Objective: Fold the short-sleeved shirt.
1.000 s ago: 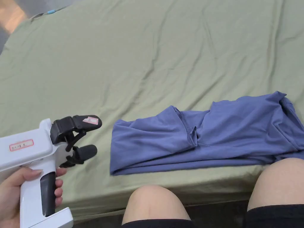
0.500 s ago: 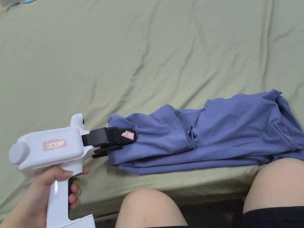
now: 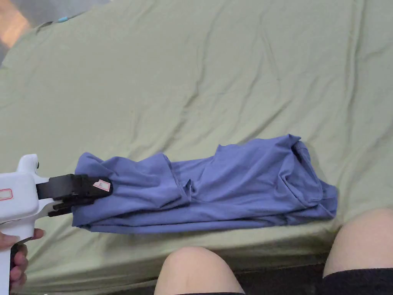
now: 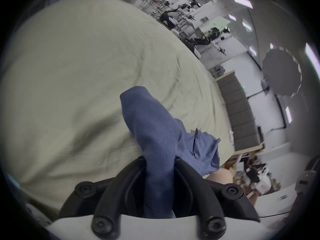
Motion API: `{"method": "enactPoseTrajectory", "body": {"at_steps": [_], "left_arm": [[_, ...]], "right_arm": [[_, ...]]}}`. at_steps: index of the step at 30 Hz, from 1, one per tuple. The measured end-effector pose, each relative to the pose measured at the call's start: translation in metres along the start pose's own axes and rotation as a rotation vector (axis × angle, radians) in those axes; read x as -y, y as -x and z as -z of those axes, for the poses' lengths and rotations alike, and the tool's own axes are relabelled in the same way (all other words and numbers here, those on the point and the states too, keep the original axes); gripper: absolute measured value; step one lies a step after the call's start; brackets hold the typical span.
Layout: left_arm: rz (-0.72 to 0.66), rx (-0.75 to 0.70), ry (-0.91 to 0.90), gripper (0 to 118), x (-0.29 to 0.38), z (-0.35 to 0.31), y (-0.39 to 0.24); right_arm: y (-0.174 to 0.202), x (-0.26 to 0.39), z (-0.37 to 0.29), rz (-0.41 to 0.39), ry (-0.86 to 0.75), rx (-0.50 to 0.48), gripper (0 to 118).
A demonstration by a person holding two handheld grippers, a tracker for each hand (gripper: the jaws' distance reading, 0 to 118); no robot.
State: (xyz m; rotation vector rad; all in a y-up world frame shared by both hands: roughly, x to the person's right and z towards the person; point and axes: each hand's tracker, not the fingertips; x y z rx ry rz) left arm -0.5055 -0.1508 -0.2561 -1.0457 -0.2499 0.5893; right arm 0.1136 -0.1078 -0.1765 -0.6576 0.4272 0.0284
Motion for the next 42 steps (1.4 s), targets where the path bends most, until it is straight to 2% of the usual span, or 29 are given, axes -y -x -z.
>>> {"method": "enactPoseTrajectory", "body": {"at_steps": [7,14,15,16,17,18,19,21,23,24,25,27,28,30,33,38,40,42], "left_arm": [[0.253,-0.148,0.108,15,-0.024,0.019,-0.143],[0.387,-0.187,0.277,16,-0.012,0.126,-0.227],[0.407,-0.171,0.285,21,-0.005,0.145,-0.235],[0.434,-0.127,0.29,33,-0.001,0.16,-0.242],[0.435,-0.08,0.295,63,0.002,0.173,-0.25],[0.409,-0.081,0.295,102,0.005,0.181,-0.258],[0.396,-0.059,0.287,111,0.008,0.181,-0.266],[0.405,0.019,0.253,110,0.007,0.168,-0.277],[0.441,-0.03,0.204,106,0.009,0.149,-0.277],[0.474,-0.064,0.168,92,0.01,0.141,-0.274],[0.503,-0.107,0.148,69,0.012,0.138,-0.271],[0.573,-0.31,0.145,7,0.021,0.147,-0.262],[0.581,-0.386,0.167,7,0.025,0.157,-0.256],[0.563,-0.408,0.202,7,0.033,0.179,-0.246],[0.478,-0.284,0.218,7,0.048,0.207,-0.255],[0.48,-0.154,0.294,5,0.067,0.255,-0.273],[0.501,-0.104,0.299,5,0.06,0.251,-0.277],[0.414,0.066,0.306,5,0.046,0.23,-0.27]], "right_arm": [[-0.012,0.016,-0.012,0.026,-0.024,-0.033,2],[-0.031,0.035,-0.041,0.088,-0.068,-0.012,2],[-0.033,0.038,-0.045,0.091,-0.067,-0.006,2],[-0.034,0.041,-0.048,0.093,-0.067,-0.002,2],[-0.035,0.044,-0.052,0.097,-0.067,0.004,2],[-0.037,0.046,-0.056,0.106,-0.069,0.016,2],[-0.039,0.049,-0.06,0.116,-0.071,0.027,2],[-0.041,0.054,-0.066,0.131,-0.075,0.034,2],[-0.045,0.057,-0.069,0.149,-0.076,0.032,2],[-0.044,0.059,-0.07,0.153,-0.076,0.033,2],[-0.044,0.06,-0.069,0.155,-0.076,0.036,2],[-0.044,0.059,-0.064,0.153,-0.066,0.039,2],[-0.042,0.058,-0.062,0.15,-0.06,0.035,2],[-0.038,0.053,-0.059,0.129,-0.052,0.027,2],[-0.03,0.044,-0.06,0.089,-0.056,0.022,2],[-0.015,0.029,-0.058,0.057,-0.048,0.01,2],[-0.006,0.022,-0.054,0.041,-0.042,0.008,2],[0.003,0.014,-0.044,0.027,-0.031,-0.036,2]]}}
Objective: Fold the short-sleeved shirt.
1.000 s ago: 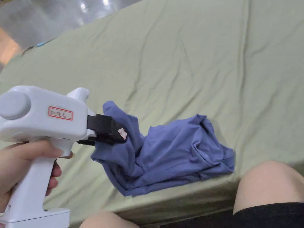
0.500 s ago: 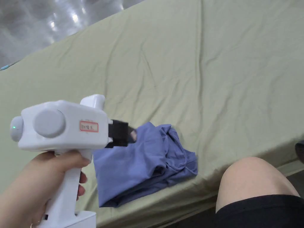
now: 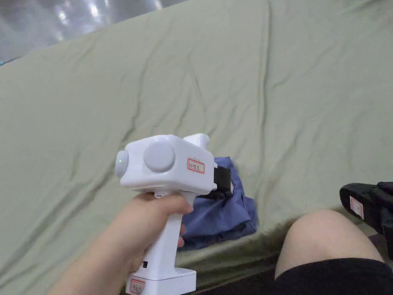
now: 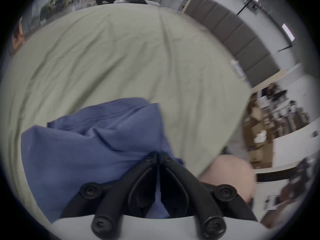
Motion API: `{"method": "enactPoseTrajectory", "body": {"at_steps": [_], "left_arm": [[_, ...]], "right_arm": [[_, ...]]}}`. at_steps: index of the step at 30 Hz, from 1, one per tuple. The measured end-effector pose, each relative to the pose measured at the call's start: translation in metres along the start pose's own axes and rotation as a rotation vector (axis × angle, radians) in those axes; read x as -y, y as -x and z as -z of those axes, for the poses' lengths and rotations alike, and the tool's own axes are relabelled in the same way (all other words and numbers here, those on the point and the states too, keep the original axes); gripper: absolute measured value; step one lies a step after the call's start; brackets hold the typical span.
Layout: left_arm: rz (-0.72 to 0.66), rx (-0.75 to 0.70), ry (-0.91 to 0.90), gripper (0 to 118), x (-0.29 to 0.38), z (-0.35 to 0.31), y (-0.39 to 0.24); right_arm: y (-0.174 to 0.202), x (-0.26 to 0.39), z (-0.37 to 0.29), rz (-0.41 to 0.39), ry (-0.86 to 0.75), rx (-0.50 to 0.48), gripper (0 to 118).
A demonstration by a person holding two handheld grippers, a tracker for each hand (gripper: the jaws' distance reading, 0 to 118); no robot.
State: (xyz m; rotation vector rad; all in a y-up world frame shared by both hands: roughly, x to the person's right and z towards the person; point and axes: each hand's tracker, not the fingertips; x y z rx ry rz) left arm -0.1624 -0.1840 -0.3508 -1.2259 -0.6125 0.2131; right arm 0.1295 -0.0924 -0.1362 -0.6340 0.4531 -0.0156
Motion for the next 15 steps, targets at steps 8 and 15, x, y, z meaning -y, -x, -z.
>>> {"method": "enactPoseTrajectory", "body": {"at_steps": [8,15], "left_arm": [[-0.068,-0.005,-0.355,5,0.047,-0.155,0.051],[-0.287,0.111,-0.325,5,0.091,-0.172,0.139]], "right_arm": [[0.05,-0.053,0.122,0.001,0.082,-0.23,2],[0.036,-0.035,0.28,0.047,0.436,-0.144,2]]}}
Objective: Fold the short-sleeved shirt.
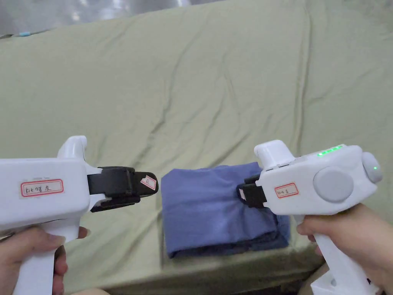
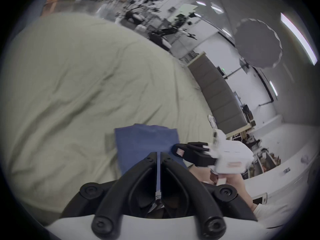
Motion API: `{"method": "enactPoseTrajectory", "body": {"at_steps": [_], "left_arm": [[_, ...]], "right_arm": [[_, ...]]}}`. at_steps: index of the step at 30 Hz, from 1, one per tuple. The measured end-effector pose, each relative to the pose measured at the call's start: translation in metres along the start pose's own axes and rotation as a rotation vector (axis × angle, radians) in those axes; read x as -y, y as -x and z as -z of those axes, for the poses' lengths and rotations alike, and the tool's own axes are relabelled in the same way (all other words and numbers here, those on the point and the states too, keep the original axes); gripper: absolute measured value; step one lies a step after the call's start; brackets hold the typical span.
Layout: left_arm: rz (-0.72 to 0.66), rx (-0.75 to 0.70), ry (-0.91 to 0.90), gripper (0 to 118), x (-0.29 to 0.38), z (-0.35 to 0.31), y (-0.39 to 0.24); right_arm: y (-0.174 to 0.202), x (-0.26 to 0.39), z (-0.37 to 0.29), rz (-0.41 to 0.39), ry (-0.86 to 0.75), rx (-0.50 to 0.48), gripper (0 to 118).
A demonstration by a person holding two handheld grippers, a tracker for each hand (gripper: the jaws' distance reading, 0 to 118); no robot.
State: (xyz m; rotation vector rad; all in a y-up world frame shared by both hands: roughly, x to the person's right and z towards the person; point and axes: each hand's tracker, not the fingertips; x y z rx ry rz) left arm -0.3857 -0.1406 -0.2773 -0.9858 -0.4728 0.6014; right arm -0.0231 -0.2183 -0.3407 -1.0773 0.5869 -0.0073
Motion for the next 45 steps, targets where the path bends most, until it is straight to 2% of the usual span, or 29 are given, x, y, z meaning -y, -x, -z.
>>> {"method": "enactPoseTrajectory", "body": {"at_steps": [2,3,4,5,6,8,12,13,16,17,18,19,21,24,28,31,35,36,38,40,42,43,45], "left_arm": [[-0.032,0.043,0.04,5,0.001,0.009,0.015],[-0.053,0.07,0.056,12,0.001,0.015,0.022],[-0.075,0.082,0.072,36,0.002,0.023,0.03],[-0.089,0.109,0.077,79,0.002,0.033,0.037],[-0.114,0.137,0.088,118,0.003,0.044,0.043],[-0.164,0.157,0.152,118,0.006,0.069,0.053],[-0.251,0.171,0.197,118,0.014,0.108,0.06],[-0.245,0.197,0.237,118,0.017,0.12,0.059],[-0.145,0.21,0.2,118,0.018,0.124,0.041],[-0.134,0.225,0.186,109,0.015,0.122,0.035],[-0.12,0.193,0.174,34,0.013,0.122,0.037],[-0.101,0.138,0.168,24,0.011,0.122,0.034],[-0.043,0.146,0.217,24,0.005,0.114,0.031],[0.047,0.099,0.183,24,-0.009,0.073,0.029],[0.141,-0.033,0.094,24,-0.025,-0.021,0.06],[0.121,-0.237,0.089,24,-0.038,-0.089,0.108],[0.093,-0.603,0.101,24,-0.065,-0.156,0.16],[0.126,-0.668,0.109,24,-0.071,-0.17,0.168],[0.229,-0.766,0.133,24,-0.089,-0.189,0.189],[0.264,-0.95,0.164,24,-0.106,-0.204,0.211],[0.33,-1.176,0.2,24,-0.116,-0.21,0.23],[0.38,-1.293,0.253,24,-0.12,-0.209,0.244],[0.39,-1.419,0.293,24,-0.128,-0.211,0.269]], "right_arm": [[-0.014,0.013,0.011,0.039,0.036,-0.006,2],[-0.019,0.016,0.006,0.092,-0.016,-0.064,2],[-0.02,0.015,0.0,0.118,-0.032,-0.068,2],[-0.02,0.015,-0.001,0.097,-0.019,-0.042,2],[-0.02,0.018,-0.001,0.092,-0.024,-0.035,2],[-0.024,0.023,-0.006,0.091,-0.037,-0.045,2],[-0.032,0.028,-0.009,0.151,-0.052,-0.073,2],[-0.034,0.03,-0.01,0.156,-0.057,-0.075,2],[-0.039,0.035,-0.014,0.204,-0.076,-0.094,2],[-0.038,0.036,-0.015,0.212,-0.079,-0.095,2],[-0.037,0.037,-0.018,0.215,-0.083,-0.096,2],[-0.036,0.038,-0.021,0.216,-0.086,-0.09,2],[-0.031,0.039,-0.03,0.221,-0.089,-0.081,2],[-0.019,0.043,-0.051,0.195,-0.119,-0.09,2],[0.001,0.053,-0.084,0.146,-0.158,-0.093,2],[0.018,0.065,-0.109,0.108,-0.223,-0.109,2],[0.033,0.077,-0.123,0.124,-0.246,-0.108,2],[0.038,0.078,-0.124,0.111,-0.238,-0.083,2],[0.048,0.078,-0.125,0.022,-0.177,0.026,2],[0.058,0.076,-0.124,-0.06,-0.123,0.092,2],[0.065,0.074,-0.125,-0.087,-0.118,0.09,2],[0.068,0.071,-0.126,-0.077,-0.128,0.077,2],[0.071,0.067,-0.126,-0.067,-0.141,0.044,2]]}}
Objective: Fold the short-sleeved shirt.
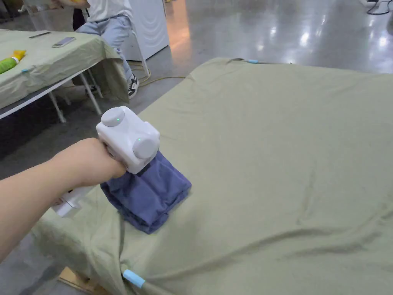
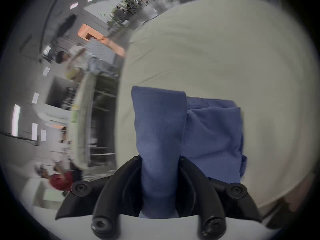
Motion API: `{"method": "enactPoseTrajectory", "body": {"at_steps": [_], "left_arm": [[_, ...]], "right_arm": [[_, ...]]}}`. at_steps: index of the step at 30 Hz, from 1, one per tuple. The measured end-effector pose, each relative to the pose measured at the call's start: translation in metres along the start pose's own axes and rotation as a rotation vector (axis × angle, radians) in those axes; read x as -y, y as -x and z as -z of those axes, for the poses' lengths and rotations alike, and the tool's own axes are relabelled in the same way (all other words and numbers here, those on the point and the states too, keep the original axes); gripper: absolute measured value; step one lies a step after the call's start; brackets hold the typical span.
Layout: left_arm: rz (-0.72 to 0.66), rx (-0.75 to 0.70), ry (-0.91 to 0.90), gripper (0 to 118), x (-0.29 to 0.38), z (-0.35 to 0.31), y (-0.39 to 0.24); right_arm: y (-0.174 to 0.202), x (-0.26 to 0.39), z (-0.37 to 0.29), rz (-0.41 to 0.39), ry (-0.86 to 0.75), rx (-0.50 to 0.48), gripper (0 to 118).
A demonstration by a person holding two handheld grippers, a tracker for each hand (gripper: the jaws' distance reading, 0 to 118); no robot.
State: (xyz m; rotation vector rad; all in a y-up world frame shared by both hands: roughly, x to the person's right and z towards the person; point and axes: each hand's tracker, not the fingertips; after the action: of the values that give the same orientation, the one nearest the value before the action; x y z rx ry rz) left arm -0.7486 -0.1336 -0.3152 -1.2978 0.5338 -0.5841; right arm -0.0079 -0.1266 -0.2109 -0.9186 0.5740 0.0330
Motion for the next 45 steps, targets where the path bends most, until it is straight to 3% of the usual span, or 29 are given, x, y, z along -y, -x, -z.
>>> {"method": "enactPoseTrajectory", "body": {"at_steps": [5,6,8,9,11,13,14,15,16,17,20,24,26,27,29,30,31,36,39,45], "left_arm": [[-0.231,0.148,0.092,24,0.012,0.023,0.025],[-0.261,0.152,0.077,39,0.018,0.021,0.029],[-0.246,0.131,0.073,118,0.026,0.011,0.033],[-0.24,0.13,0.067,118,0.024,0.029,0.043],[-0.271,0.066,-0.024,118,0.028,0.003,0.046],[-0.312,0.124,-0.093,118,0.036,-0.032,0.039],[-0.339,0.144,-0.163,112,0.041,-0.052,0.034],[-0.388,0.187,-0.28,75,0.049,-0.077,0.026],[-0.463,0.216,-0.409,24,0.06,-0.104,0.013],[-0.527,0.214,-0.525,0,0.076,-0.15,-0.008],[-0.514,0.199,-0.717,0,0.105,-0.228,-0.067],[-0.636,0.446,-0.89,0,0.128,-0.289,-0.132],[-0.746,0.392,-1.051,0,0.145,-0.345,-0.166],[-0.736,0.31,-1.114,0,0.148,-0.365,-0.178],[-0.682,0.289,-1.195,0,0.153,-0.394,-0.195],[-0.659,0.254,-1.223,0,0.152,-0.406,-0.206],[-0.64,0.253,-1.209,0,0.148,-0.417,-0.216],[-0.639,0.424,-1.216,0,0.165,-0.443,-0.239],[-0.606,0.373,-1.218,0,0.189,-0.455,-0.257],[-0.612,0.415,-1.184,0,0.225,-0.457,-0.277]], "right_arm": [[0.013,-0.012,-0.005,-0.056,-0.023,0.008,2],[0.012,-0.012,-0.008,-0.063,-0.03,0.008,2],[0.01,-0.013,-0.012,-0.065,-0.044,0.005,2],[0.006,-0.012,-0.014,-0.059,-0.056,0.006,2],[0.001,-0.009,-0.013,-0.06,-0.062,0.015,2],[-0.001,-0.004,-0.011,-0.073,-0.05,0.036,2],[-0.001,-0.002,-0.011,-0.085,-0.048,0.03,2],[-0.002,0.001,-0.012,-0.093,-0.052,0.028,2],[-0.002,0.002,-0.012,-0.098,-0.059,0.025,2],[-0.002,0.002,-0.013,-0.108,-0.083,0.038,2],[-0.002,-0.007,-0.021,-0.178,-0.213,0.184,2],[-0.002,-0.031,-0.032,-0.178,-0.395,0.258,2],[0.003,-0.041,-0.038,-0.191,-0.484,0.293,2],[0.007,-0.045,-0.042,-0.206,-0.524,0.322,2],[0.016,-0.048,-0.053,-0.171,-0.605,0.416,2],[0.022,-0.052,-0.061,-0.152,-0.62,0.374,2],[0.023,-0.052,-0.069,-0.147,-0.628,0.332,2],[0.032,-0.025,-0.105,-0.139,-0.697,0.384,2],[0.037,0.008,-0.124,-0.15,-0.739,0.396,2],[0.042,0.053,-0.148,-0.139,-0.765,0.439,2]]}}
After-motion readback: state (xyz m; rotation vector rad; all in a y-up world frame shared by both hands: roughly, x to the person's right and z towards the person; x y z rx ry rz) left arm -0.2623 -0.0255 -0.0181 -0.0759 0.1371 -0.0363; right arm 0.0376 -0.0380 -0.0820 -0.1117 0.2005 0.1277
